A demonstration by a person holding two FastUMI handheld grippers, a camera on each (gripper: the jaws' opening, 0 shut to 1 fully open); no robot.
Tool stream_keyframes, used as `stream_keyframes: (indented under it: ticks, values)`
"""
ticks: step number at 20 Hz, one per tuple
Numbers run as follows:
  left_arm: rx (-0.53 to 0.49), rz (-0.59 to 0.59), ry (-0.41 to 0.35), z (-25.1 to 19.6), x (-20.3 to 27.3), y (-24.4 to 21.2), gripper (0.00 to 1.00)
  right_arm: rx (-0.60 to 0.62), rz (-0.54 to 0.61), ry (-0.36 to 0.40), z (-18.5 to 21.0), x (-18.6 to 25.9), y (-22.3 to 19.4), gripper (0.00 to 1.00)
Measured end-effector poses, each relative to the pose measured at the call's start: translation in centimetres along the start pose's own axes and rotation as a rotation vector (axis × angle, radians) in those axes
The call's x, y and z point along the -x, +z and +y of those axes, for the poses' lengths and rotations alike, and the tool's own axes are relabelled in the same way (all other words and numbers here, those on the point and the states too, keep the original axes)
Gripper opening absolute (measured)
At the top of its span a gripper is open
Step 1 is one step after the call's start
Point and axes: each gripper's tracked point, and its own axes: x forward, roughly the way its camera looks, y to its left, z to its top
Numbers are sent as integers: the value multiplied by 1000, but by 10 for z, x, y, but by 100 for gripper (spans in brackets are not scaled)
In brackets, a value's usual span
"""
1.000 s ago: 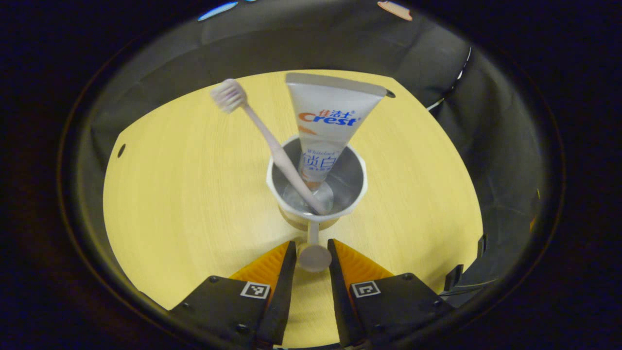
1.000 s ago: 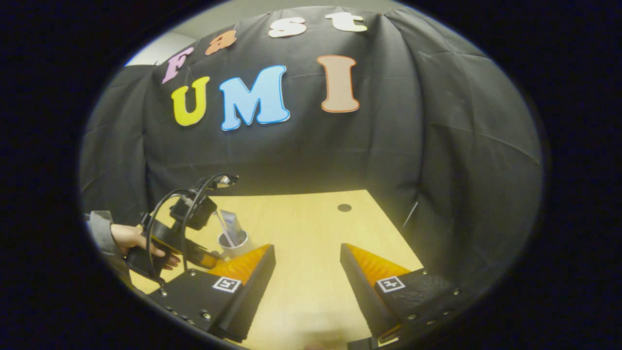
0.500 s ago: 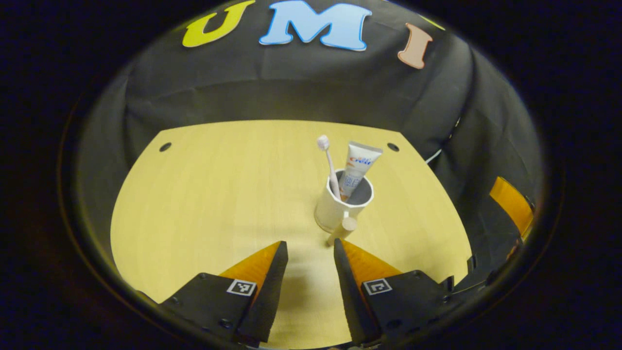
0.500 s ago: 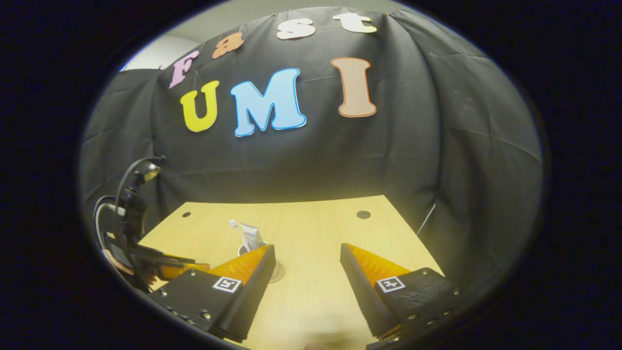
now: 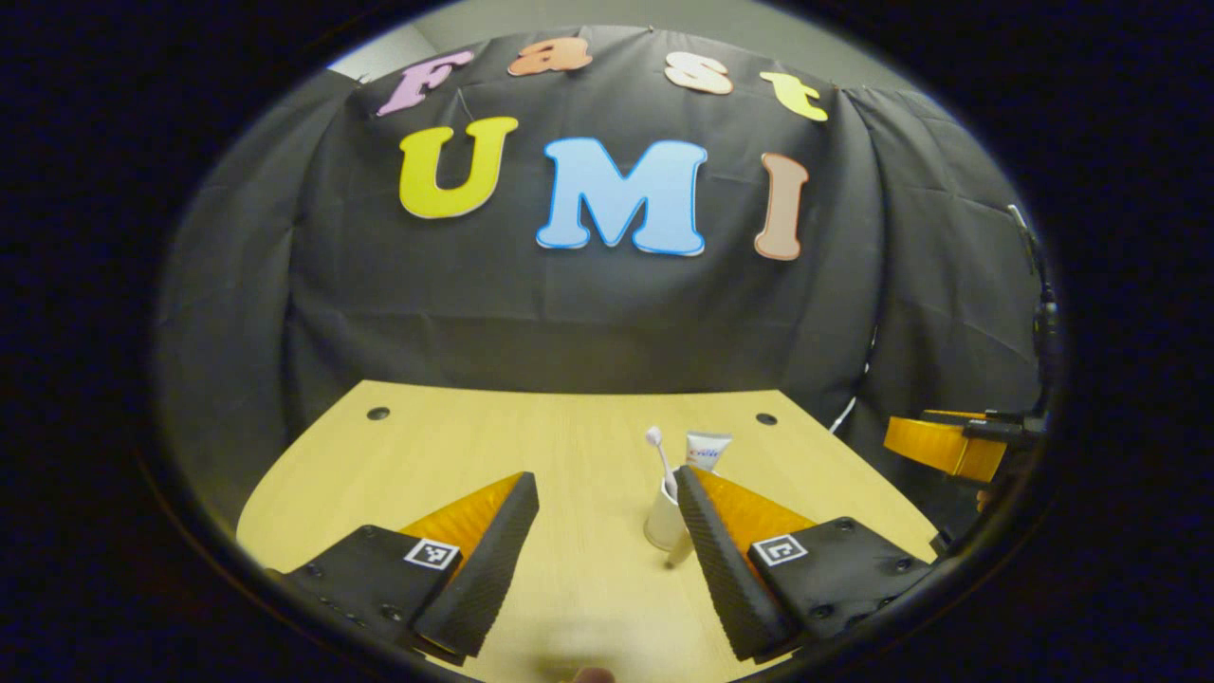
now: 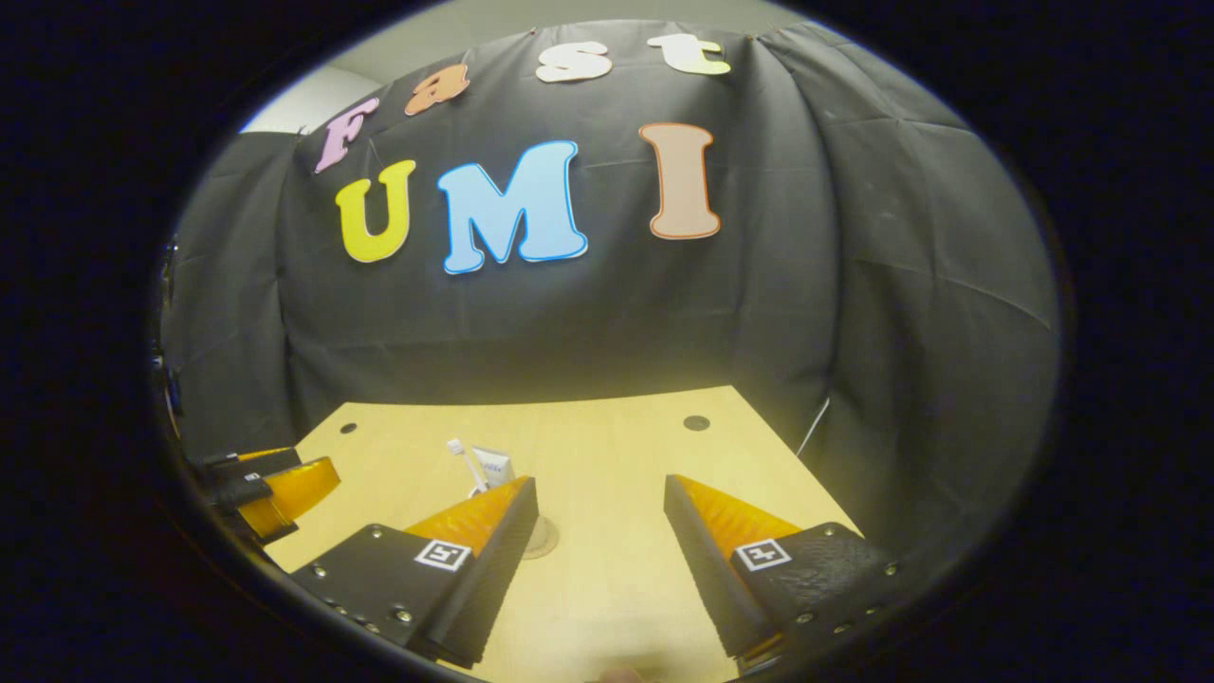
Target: Put the toothbrush and toothpaste on the desktop into the cup, then pick up the cup and place it on the coaster on the desktop.
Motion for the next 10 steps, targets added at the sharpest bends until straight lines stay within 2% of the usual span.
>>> stream_keyframes:
  ticks: [6,10]
  values:
    - [-10,-103,-1,18,4,17,96,-7,-78,-40,9,19,11,86]
    - [-6,-125,-42,10,14,27,96,-16,-81,-62,6,30,12,86]
